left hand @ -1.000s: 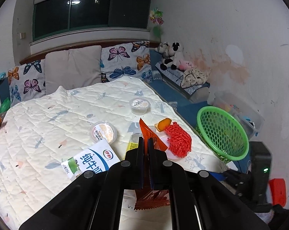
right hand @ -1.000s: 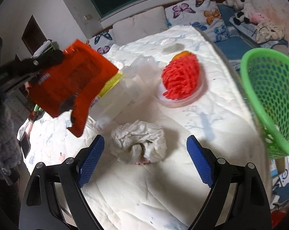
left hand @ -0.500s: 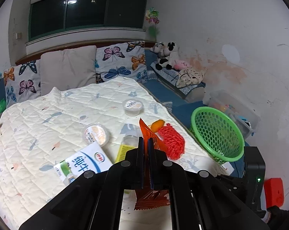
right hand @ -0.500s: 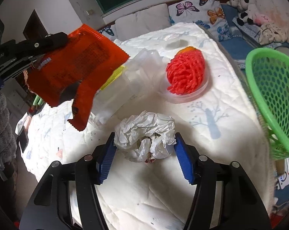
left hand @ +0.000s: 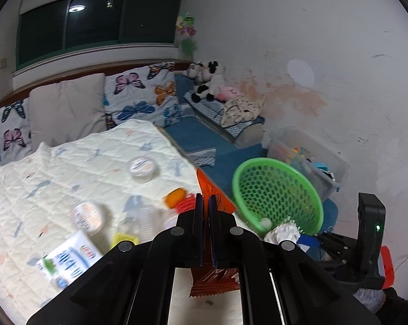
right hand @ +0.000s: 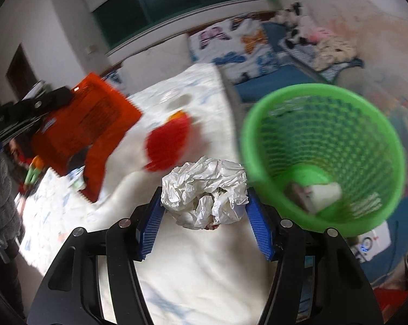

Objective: Collect trash
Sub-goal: 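Drop the tissue into the basket with the right tool while the left tool drops the orange bag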

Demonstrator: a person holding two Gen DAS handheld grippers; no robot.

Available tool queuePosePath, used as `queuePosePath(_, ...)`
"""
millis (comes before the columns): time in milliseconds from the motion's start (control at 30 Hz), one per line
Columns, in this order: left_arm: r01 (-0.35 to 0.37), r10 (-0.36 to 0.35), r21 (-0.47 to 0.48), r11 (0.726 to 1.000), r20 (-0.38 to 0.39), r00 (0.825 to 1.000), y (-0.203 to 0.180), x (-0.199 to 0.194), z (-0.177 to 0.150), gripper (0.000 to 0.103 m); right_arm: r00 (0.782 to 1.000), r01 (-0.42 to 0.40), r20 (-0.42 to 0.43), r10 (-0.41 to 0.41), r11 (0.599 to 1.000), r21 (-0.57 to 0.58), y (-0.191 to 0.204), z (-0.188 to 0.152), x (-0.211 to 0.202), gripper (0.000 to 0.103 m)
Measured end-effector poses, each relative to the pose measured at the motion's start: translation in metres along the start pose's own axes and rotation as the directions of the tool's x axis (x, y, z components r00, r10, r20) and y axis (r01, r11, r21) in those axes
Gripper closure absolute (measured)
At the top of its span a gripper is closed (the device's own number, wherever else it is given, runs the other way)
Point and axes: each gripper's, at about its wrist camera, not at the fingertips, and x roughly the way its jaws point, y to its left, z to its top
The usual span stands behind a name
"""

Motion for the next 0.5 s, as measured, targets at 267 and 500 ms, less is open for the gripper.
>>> queuePosePath(267,0.038,-0.037,0.037,0.999,-0.007,0.999,-0.033,0.029,0.018,0.098,0.993,0.116,0.020,-0.118,0.991,0.059,-0.061,0.012,-0.007,0.043)
queuePosePath(500,0.072,-0.071,0.062,0.995,-0.026,0.997,-0.060,0.059,0.028,0.098,0.982,0.184,0.019,-0.186,0.979,0.083,-0.093,0.015,-0.005,0.039)
